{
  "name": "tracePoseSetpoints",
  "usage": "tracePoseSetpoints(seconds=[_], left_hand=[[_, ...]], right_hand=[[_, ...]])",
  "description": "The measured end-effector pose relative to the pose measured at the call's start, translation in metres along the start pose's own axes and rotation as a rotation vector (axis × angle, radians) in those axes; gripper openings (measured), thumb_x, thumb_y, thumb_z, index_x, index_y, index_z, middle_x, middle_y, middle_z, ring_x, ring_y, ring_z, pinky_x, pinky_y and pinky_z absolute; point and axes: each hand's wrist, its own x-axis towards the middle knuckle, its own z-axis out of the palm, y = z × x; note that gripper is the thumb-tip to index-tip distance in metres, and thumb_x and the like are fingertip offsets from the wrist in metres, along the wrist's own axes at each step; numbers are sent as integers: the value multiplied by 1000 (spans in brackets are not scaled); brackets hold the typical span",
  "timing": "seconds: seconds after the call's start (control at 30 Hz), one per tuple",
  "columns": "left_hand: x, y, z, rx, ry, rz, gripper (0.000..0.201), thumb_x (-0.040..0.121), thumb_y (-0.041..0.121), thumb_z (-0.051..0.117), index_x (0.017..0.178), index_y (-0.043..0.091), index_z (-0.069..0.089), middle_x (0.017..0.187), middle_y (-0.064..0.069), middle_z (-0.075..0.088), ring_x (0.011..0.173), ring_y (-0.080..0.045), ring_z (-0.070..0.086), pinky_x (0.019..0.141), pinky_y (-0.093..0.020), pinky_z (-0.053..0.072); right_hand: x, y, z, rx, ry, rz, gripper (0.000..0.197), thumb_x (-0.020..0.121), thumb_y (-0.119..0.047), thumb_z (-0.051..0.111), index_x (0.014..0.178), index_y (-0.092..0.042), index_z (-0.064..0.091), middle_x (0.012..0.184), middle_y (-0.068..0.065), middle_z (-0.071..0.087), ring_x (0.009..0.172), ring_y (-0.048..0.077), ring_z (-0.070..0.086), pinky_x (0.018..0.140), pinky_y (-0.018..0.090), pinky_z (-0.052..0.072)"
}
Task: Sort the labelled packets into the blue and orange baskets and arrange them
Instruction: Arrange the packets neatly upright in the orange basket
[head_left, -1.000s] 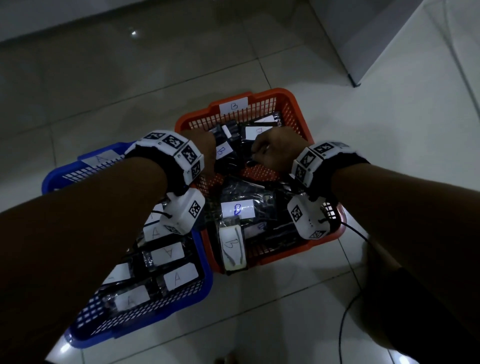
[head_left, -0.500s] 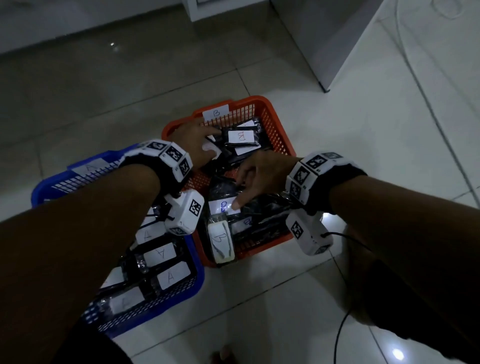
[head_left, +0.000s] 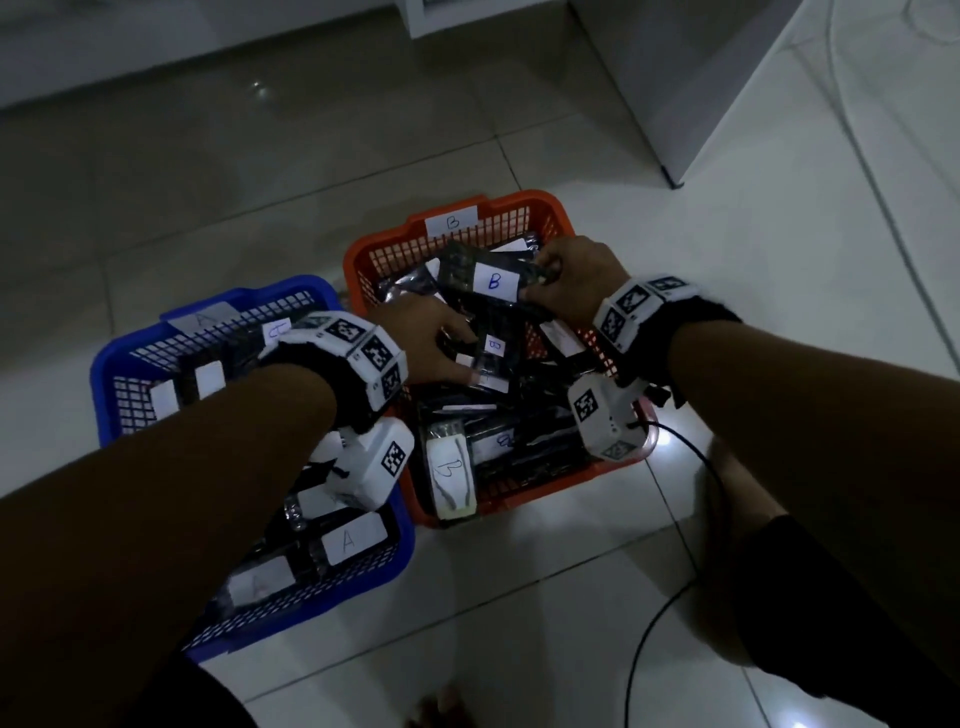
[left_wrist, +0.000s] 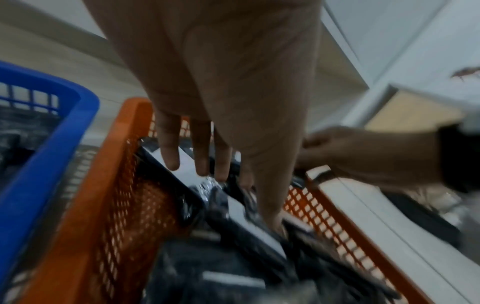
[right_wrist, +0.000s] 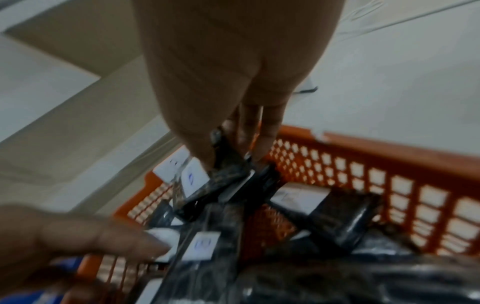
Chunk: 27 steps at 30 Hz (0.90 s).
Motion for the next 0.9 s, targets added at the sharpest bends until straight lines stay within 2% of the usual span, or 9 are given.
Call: tracePoseSetpoints(seconds=[0.13,0.23,0.4,0.47,0.53,0.63,0.77,0.83,0.9], left_hand=[[7,12,11,38,-75,-18,65,70,47,79,127,25,59,122,5,62,110,-14,59,93,-29,48],[12,17,14,-4,-37,-48,61,65,34,85,120,24,59,112,1,64,101,-15,60,87,-30,51],[18,7,-6,-218,33,-194,43,62,20,88,96,23,63,84,7,64,84,-14,63,64,-21,45],[22,1,-19,-303,106,-221,30,64,16,86,86,22,67,78,7,66,82,-13,64,66,-22,46],[24,-2,-25,-331,203,-213,22,66,16,85,83,20,71,79,5,66,79,-11,63,71,-22,47],[27,-4,-21,-301,355,-208,19,70,11,79,87,17,72,85,0,67,82,-14,63,74,-23,49],[25,-12,-11,-59,508,-131,20,69,16,76,86,21,67,94,-4,60,88,-22,59,71,-28,43],[20,-11,-9,-28,479,-118,17,71,29,77,81,25,65,96,-4,61,92,-23,60,70,-26,41],[15,-7,-6,-17,295,-131,21,72,43,77,79,26,67,95,-1,66,94,-20,63,68,-21,41]], right_hand=[[4,3,15,-90,121,-81,34,84,-23,65,116,-17,59,114,8,63,102,27,60,86,34,51],[-1,5,12,-214,163,-170,23,84,-20,62,107,-20,63,116,6,60,104,26,57,87,40,51],[-16,16,8,-271,-344,-143,15,75,-37,76,81,-23,72,88,-5,71,86,15,67,81,31,54],[-21,21,10,-253,-456,-81,25,69,-43,81,79,-23,69,83,-10,68,81,10,63,75,24,50],[-24,24,14,-314,-499,-70,26,70,-37,82,87,-20,73,89,-6,69,84,12,63,75,23,49],[-23,22,16,-309,-403,-153,9,80,-19,69,82,-11,74,88,4,72,84,21,67,73,26,52],[-13,9,8,-185,-255,-271,17,83,-11,58,79,-13,75,82,3,74,76,19,69,70,25,52],[-5,-1,4,-135,-155,-299,14,83,-15,60,80,-18,73,82,0,71,76,17,67,71,27,54],[1,-9,2,-134,-6,-279,12,84,-24,58,88,-22,70,90,-1,69,83,18,64,73,30,51]])
